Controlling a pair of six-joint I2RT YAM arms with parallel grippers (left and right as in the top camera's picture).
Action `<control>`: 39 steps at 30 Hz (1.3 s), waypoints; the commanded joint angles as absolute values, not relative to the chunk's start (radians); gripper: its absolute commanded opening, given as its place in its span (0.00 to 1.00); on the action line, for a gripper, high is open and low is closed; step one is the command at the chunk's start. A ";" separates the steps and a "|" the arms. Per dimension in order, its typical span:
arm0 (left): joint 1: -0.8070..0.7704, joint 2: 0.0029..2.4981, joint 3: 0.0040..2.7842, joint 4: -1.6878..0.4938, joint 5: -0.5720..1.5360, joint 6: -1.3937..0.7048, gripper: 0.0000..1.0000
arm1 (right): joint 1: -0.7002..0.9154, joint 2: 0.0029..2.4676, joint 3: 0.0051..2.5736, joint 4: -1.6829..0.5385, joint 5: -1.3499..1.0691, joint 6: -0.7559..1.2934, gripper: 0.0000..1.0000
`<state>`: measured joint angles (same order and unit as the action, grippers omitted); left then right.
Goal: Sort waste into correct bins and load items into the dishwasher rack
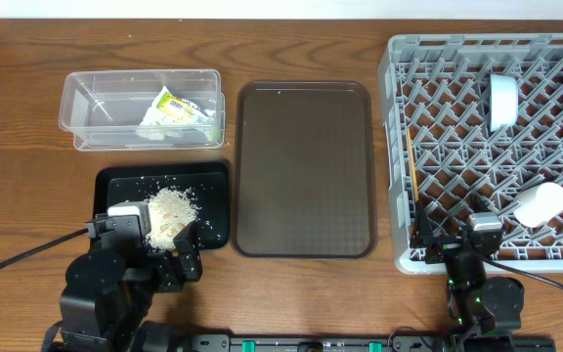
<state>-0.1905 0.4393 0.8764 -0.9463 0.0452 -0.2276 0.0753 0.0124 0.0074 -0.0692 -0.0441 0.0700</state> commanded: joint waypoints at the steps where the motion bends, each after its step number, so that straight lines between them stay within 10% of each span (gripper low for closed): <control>1: -0.186 0.436 0.872 -0.949 0.033 -0.214 0.97 | 0.084 0.006 0.006 -0.073 -0.031 0.062 0.99; 15: -0.085 0.284 0.683 -0.888 0.033 -0.209 0.97 | 0.084 0.006 0.006 -0.073 -0.031 0.062 0.99; 39: -0.060 0.002 0.047 0.014 0.033 -0.069 0.97 | 0.084 0.006 0.006 -0.073 -0.031 0.062 0.99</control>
<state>-0.0662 0.0101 0.0685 -0.0048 0.0448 -0.1383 0.0753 0.0124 0.0074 -0.0696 -0.0429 0.0700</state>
